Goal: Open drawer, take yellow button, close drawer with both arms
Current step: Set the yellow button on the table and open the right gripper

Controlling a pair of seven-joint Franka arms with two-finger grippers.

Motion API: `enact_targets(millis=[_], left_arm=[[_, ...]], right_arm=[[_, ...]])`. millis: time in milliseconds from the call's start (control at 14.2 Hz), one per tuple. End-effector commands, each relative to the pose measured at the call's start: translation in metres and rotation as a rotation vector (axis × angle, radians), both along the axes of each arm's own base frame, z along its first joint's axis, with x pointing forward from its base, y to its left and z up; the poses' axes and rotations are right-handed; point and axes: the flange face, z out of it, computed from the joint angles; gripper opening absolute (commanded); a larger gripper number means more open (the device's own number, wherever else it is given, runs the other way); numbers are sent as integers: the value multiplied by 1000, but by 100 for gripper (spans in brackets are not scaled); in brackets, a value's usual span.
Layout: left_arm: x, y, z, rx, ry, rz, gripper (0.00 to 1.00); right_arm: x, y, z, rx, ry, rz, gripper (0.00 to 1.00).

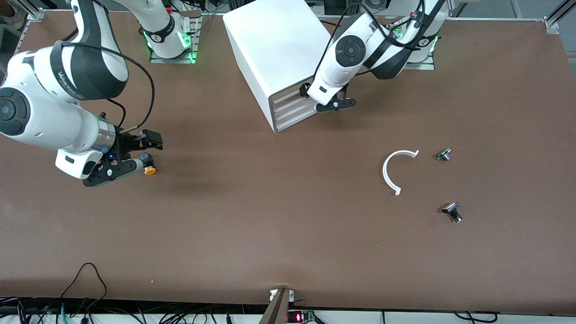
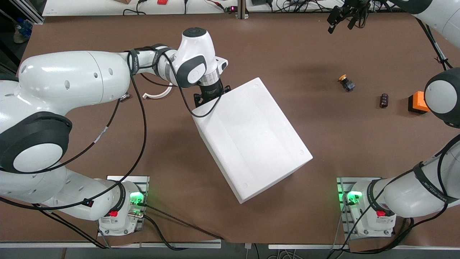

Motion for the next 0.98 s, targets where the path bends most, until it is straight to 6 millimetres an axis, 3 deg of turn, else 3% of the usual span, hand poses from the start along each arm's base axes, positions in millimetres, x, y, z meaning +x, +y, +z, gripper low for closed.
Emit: enact_targets(millis=[0, 70, 140, 281, 561, 842, 912], left_arm=[[-27, -5, 0, 16, 52, -50, 100], [-22, -1, 0, 14, 52, -45, 100], [-14, 6, 1, 11, 47, -30, 100], [19, 32, 7, -24, 18, -24, 100], [87, 108, 33, -97, -95, -128, 100], [141, 208, 82, -140, -244, -165, 100], [145, 224, 99, -142, -280, -204, 100]], right_arm=[[-5, 7, 22, -67, 17, -10, 100], [-9, -2, 32, -103, -10, -10, 100], [-12, -16, 29, -140, -9, -23, 100], [-10, -62, 33, -170, -14, -68, 100], [-46, -137, 55, -158, -47, -194, 100], [-56, -140, 77, -179, -21, -339, 100], [-62, -140, 80, -201, 22, -369, 100]])
